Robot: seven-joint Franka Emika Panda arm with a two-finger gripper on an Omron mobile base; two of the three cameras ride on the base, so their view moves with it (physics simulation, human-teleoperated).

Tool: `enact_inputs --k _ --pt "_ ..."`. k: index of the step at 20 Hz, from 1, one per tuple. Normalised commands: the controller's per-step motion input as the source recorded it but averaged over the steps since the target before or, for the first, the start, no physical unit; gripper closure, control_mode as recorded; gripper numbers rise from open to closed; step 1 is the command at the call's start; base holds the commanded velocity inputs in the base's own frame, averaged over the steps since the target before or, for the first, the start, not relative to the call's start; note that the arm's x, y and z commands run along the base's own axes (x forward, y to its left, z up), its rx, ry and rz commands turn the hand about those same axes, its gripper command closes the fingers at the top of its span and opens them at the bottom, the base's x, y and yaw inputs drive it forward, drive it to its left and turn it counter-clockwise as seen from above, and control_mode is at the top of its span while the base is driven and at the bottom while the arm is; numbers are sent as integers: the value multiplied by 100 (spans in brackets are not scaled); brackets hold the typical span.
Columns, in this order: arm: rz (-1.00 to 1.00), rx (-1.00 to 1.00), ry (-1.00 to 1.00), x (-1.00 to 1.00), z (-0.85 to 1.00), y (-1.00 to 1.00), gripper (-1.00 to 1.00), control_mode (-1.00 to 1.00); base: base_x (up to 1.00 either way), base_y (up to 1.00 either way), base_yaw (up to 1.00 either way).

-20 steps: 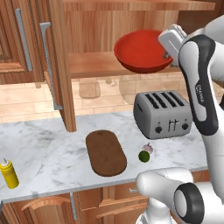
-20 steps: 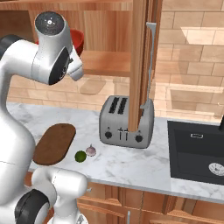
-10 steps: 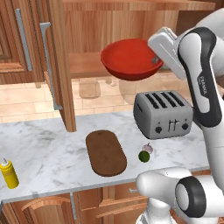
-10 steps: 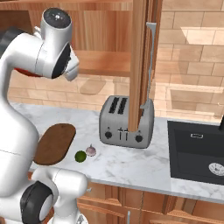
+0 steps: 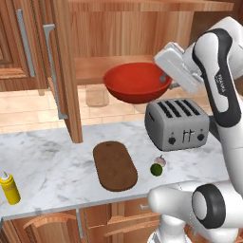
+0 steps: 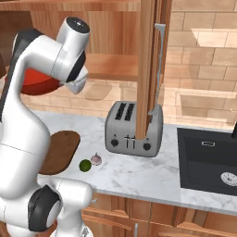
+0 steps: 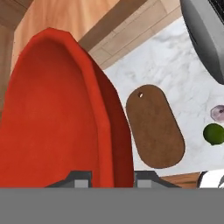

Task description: Open the cabinet. Place the bowl and condiment on the counter. Then place the lime and garlic on the cutting board.

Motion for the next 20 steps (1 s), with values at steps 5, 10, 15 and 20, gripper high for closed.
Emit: enact_inputs --k 5,10,15,20 --pt "5 0 9 2 -48 4 100 -100 0 0 0" --pt "0 0 2 0 -40 11 100 -100 0 0 0" --pt "-7 0 0 0 -41 34 100 -100 0 0 0" --pt "-11 0 0 0 -38 36 100 -100 0 0 0"
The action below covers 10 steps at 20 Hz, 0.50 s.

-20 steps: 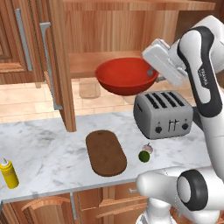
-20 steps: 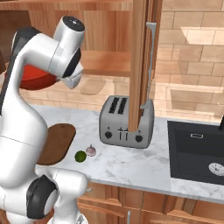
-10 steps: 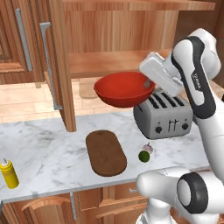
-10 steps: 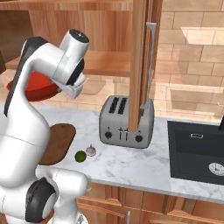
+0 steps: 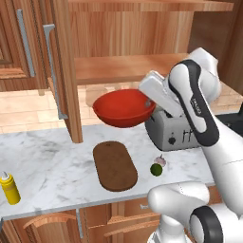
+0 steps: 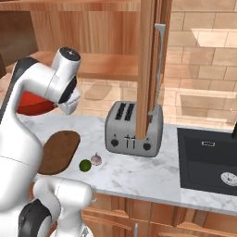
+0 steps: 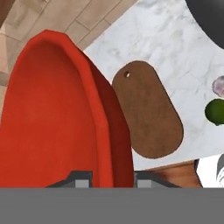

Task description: Open the cabinet. Place the bowl and condiment on the counter. Then place the lime and garlic on the cutting board.

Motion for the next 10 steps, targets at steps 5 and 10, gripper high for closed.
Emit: enact_inputs --k 5,10 --pt "-10 0 0 0 -44 38 100 -100 0 0 0" --pt "-9 0 0 2 -41 38 100 -100 0 0 0"
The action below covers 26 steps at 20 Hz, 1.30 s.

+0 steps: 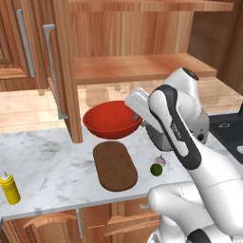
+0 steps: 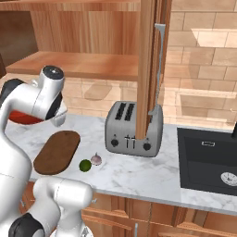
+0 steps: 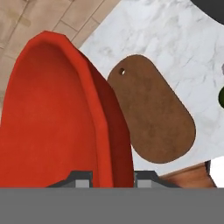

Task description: Open the cabinet. Place the bowl and condiment on the counter. Then place the lime and garlic on the cutting board.

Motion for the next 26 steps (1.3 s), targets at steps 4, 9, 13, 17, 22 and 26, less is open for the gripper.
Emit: enact_inputs --k 4,9,13,17,22,26 --pt "-1 0 0 23 -30 31 100 -100 0 0 0" --pt "0 2 -1 28 -20 21 100 -100 0 0 0" --pt "0 5 -1 28 -15 16 100 -100 0 0 0" --pt "0 3 0 22 -10 22 100 -100 0 0 0" --pt "0 2 -1 15 -7 25 100 -100 0 0 0" --pt "0 0 0 8 -9 25 100 -100 0 0 0"
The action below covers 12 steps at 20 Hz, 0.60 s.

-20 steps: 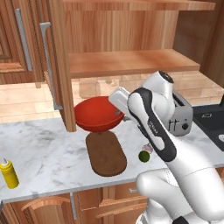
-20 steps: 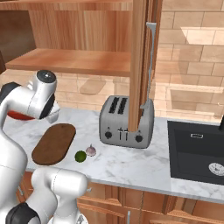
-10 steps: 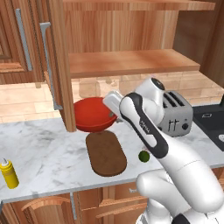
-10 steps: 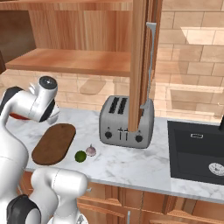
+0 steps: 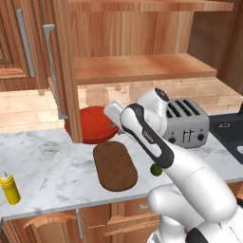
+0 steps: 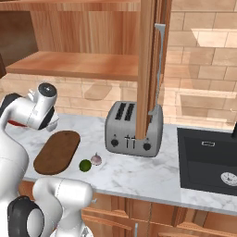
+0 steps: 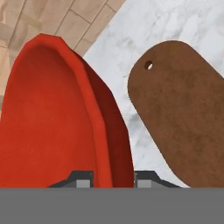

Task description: Open the cabinet. Place the bowl and condiment on the counter. Then place the lime and garlic on the cutting board.

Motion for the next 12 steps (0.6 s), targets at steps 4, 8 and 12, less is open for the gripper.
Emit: enact_inputs --k 4,8,12 --pt "0 0 0 8 -12 27 100 -100 0 0 0" --pt "0 0 0 6 -22 23 100 -100 0 0 0" --pt "0 0 0 7 -21 25 100 -100 0 0 0"
